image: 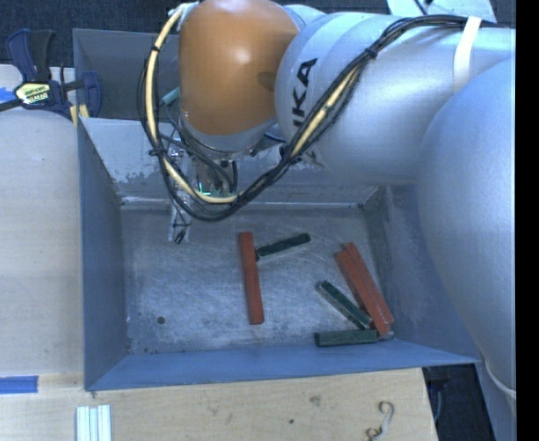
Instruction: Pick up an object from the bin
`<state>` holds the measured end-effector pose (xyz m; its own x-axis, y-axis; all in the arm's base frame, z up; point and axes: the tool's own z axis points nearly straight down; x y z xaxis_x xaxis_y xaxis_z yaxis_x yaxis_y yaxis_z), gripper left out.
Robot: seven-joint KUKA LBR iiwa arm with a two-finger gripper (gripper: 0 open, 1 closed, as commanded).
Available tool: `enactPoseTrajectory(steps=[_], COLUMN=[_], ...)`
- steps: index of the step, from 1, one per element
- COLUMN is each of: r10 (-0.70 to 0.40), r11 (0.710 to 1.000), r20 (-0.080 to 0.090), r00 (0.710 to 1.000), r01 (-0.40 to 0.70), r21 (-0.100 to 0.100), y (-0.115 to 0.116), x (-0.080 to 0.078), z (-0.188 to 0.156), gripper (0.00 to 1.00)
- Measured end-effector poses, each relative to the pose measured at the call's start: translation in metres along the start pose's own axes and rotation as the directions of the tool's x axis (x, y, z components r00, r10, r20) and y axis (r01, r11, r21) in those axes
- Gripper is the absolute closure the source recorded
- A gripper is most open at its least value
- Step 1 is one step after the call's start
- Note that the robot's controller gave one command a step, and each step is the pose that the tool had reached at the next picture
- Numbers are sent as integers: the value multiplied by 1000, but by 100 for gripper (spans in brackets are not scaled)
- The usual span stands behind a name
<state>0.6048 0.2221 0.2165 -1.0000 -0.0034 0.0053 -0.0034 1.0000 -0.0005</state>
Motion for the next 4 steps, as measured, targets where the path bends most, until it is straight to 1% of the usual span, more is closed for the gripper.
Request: enactPoseTrajectory(steps=[1,2,3,4], r10=[118,36,-171,-203], r11=[993,999,985,979], r20=[1,7,7,5], r00=[993,999,985,979], r01=[-118,-36,171,203], r21=[1,-1,1,2], y=[8,-68,-152,-174], x=[-19,3,15,18], z=[151,116,116,148], gripper=[0,0,0,0])
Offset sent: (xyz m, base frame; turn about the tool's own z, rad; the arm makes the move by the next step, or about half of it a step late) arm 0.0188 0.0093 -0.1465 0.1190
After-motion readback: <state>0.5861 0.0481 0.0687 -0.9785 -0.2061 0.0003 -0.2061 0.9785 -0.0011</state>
